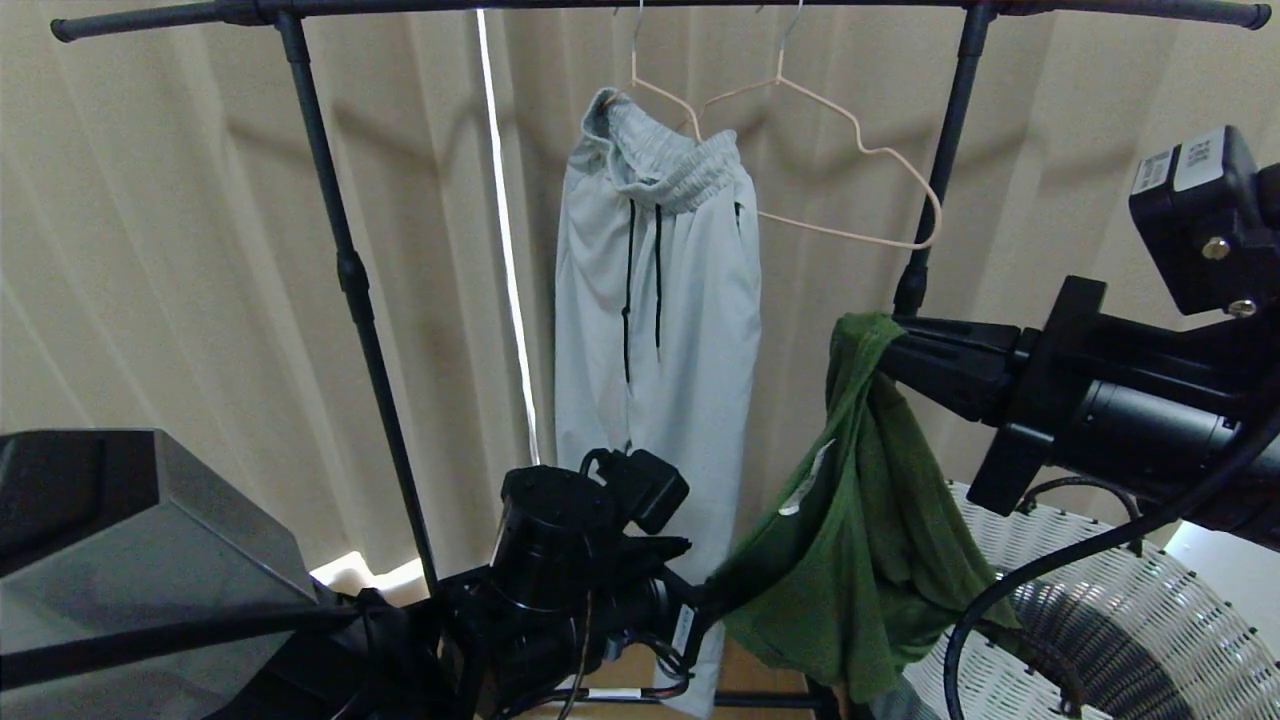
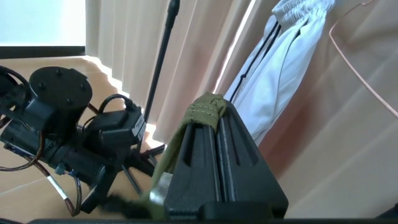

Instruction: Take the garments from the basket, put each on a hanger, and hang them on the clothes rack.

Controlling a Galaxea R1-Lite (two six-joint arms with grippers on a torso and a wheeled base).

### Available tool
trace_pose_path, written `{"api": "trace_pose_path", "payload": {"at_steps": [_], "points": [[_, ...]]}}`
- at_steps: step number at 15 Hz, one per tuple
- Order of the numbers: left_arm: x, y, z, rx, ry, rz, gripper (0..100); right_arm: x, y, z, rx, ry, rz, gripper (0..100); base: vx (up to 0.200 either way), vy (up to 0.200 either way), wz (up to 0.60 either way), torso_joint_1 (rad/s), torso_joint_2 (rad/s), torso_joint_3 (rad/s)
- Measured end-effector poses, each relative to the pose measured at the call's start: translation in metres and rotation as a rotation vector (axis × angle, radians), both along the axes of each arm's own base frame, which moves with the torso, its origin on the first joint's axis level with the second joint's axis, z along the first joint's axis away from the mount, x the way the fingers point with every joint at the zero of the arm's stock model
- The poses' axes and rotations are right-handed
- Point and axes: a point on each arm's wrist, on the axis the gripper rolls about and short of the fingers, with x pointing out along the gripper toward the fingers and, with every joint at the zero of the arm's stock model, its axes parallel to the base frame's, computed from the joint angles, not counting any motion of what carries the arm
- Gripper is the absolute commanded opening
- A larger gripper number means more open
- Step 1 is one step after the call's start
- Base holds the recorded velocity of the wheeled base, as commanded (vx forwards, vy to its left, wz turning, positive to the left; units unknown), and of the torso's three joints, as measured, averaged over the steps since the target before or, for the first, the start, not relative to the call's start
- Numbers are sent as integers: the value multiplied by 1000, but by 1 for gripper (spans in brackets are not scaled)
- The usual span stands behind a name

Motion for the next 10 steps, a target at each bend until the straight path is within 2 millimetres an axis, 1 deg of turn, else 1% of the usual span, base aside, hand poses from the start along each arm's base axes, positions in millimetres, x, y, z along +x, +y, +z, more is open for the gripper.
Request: {"api": "trace_pose_path", "payload": {"at_steps": [2,3,5,6,7,10], "points": [[0,1,6,-51,-90,53,0,0,0,-1,-1,3,0,0,0,0,0,0,0,0],[-2,5,6,-62,-141,64,0,-1,-1,-2,-3,6,0,0,0,0,0,0,0,0],[-8,23,0,-12,-203,78,0,-2,-2,-4,-7,11,-3,0,0,0,0,0,0,0],[-8,33,2,5,-216,94,0,-2,-3,-5,-9,14,-4,0,0,0,0,0,0,0],[-8,44,8,15,-224,116,0,-3,-3,-5,-8,13,-5,0,0,0,0,0,0,0],[-12,75,42,55,-213,178,0,-2,-3,-3,2,-1,-8,0,0,0,0,0,0,0]]}}
